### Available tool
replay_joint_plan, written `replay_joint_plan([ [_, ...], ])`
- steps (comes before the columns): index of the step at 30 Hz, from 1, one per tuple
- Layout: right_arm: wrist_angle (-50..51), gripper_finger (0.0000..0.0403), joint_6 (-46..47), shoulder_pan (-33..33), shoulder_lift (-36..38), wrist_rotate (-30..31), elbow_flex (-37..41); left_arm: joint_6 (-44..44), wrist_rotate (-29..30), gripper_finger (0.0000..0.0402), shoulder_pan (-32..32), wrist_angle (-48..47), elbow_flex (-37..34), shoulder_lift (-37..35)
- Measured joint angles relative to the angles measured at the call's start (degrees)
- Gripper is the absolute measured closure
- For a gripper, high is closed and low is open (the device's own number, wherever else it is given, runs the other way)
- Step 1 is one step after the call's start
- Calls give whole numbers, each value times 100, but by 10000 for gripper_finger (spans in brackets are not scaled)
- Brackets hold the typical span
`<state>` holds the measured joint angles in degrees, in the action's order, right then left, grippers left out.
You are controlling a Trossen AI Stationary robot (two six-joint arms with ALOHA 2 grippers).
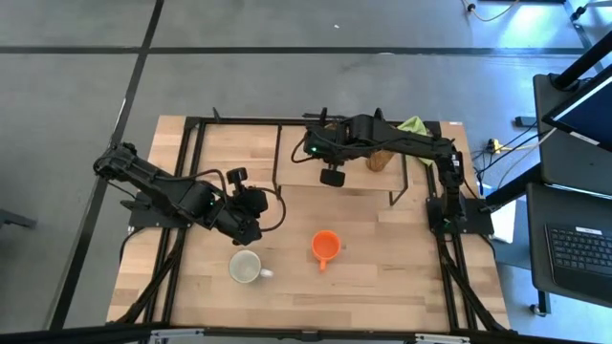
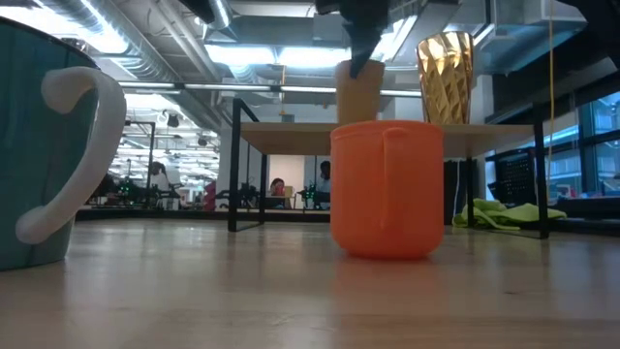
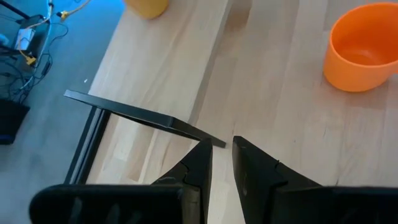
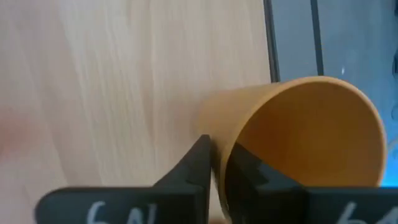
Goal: Stack small to large cups/mugs on shelf
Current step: Put the yellow cup on the shelf
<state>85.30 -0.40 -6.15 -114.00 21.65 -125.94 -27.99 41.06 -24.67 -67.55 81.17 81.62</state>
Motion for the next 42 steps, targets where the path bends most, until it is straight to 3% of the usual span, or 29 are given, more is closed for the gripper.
replay_joint_plan([
  [8, 466, 394, 644, 257, 311, -39, -1, 9, 22, 344, 2, 72, 0, 2],
  [14, 471, 374, 1275, 300, 484, -272, -5, 9, 21, 344, 0, 82, 0, 2],
  [22, 472, 390, 1912, 300, 529, -429, -6, -37, -12, 344, -69, 85, 0, 2],
  [27, 472, 378, 2534, 222, 529, -658, -4, -42, -24, 344, -105, 89, 0, 2],
  [37, 465, 385, 2933, 225, 529, -895, 12, -39, -24, 344, -105, 98, 0, 2],
  [42, 464, 381, 3114, 149, 527, -982, 426, -38, -24, 344, -105, 101, 0, 2],
])
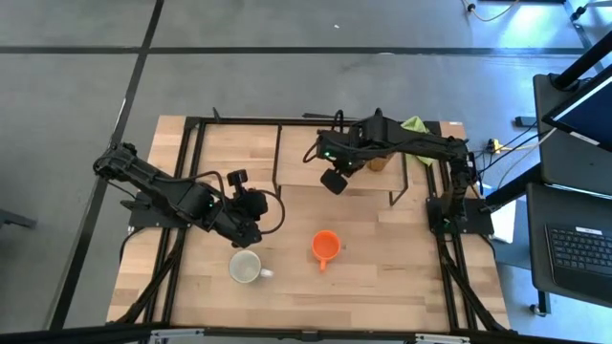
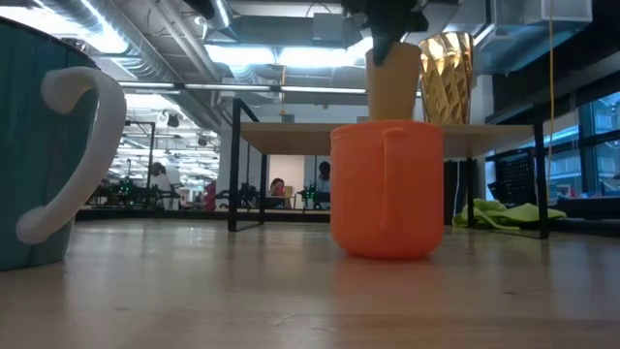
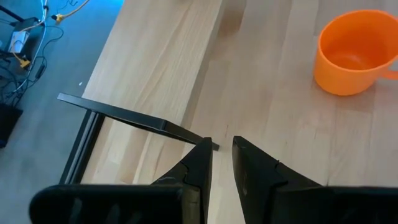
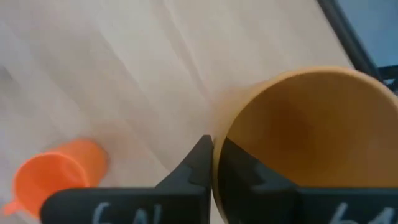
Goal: Stack small to large cups/mugs on shelf
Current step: Put the yellow cup on the shelf
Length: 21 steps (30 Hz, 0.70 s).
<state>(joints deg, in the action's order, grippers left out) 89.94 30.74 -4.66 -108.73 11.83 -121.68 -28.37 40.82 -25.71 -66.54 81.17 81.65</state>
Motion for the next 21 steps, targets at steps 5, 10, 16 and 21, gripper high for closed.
replay_joint_plan([
  [5, -21, 370, 27, 12, 35, 52, 383, 1, -36, 344, -2, -1, 0, 0],
  [10, 47, 369, 31, 85, -19, 129, 158, 45, -85, 344, -17, 0, 0, 0],
  [16, 20, 369, 20, 65, -20, 23, -208, 91, -87, 344, 7, 9, 0, 0],
  [21, 5, 369, -107, 65, -20, 28, -131, 55, -87, 344, 7, 33, 0, 0],
])
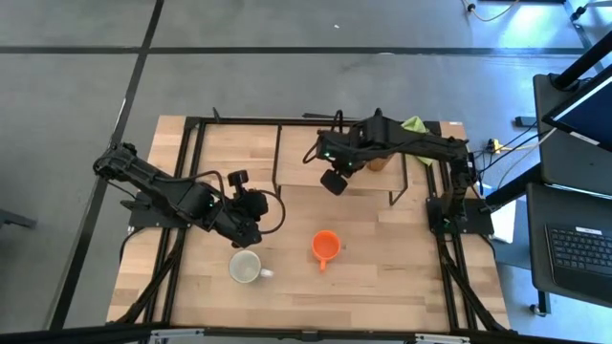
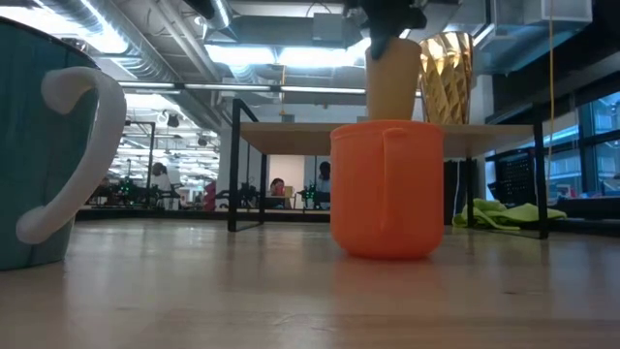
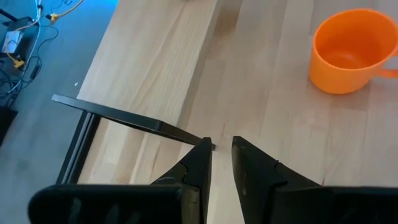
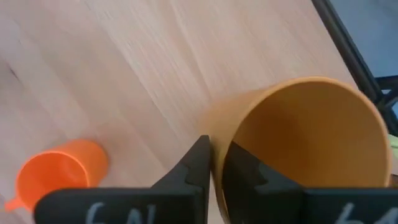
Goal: Stack small to large cups/mugs on shelf
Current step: Put the yellow cup on the shelf
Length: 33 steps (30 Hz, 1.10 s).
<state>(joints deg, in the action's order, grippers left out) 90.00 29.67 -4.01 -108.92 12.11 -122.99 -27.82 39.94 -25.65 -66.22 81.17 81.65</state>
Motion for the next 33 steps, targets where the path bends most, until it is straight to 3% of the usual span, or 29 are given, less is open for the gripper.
replay_joint_plan([
  [18, 2, 367, -312, 0, 7, 323, 355, -54, -2, 344, 0, -2, 0, 0],
  [33, -4, 300, -477, -35, 39, 626, 33, -12, -2, 344, 0, -4, 0, 0],
])
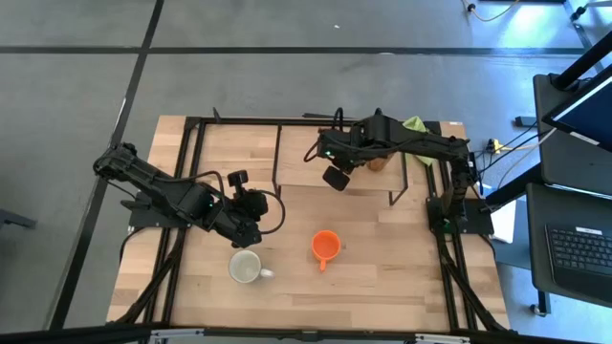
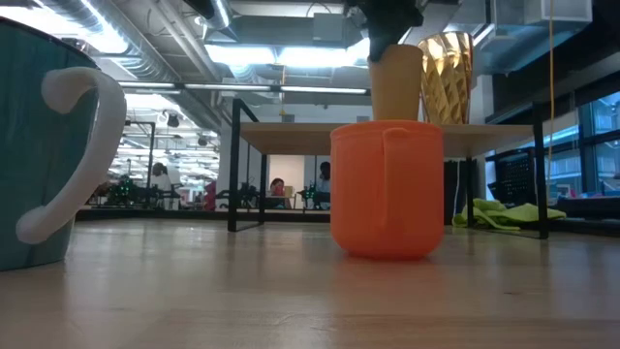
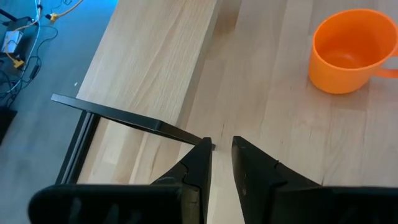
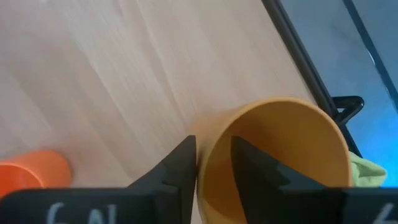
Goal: Stack small to large cups/mugs on shelf
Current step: Put the yellow cup on the shelf
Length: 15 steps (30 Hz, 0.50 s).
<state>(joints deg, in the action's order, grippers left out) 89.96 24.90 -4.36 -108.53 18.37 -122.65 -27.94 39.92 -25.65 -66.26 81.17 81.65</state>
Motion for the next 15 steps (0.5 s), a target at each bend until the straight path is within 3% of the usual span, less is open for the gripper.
replay_joint_plan([
  [15, -5, 299, -129, -175, 0, 273, 13, -4, 0, 344, 1, 0, 0, 0],
])
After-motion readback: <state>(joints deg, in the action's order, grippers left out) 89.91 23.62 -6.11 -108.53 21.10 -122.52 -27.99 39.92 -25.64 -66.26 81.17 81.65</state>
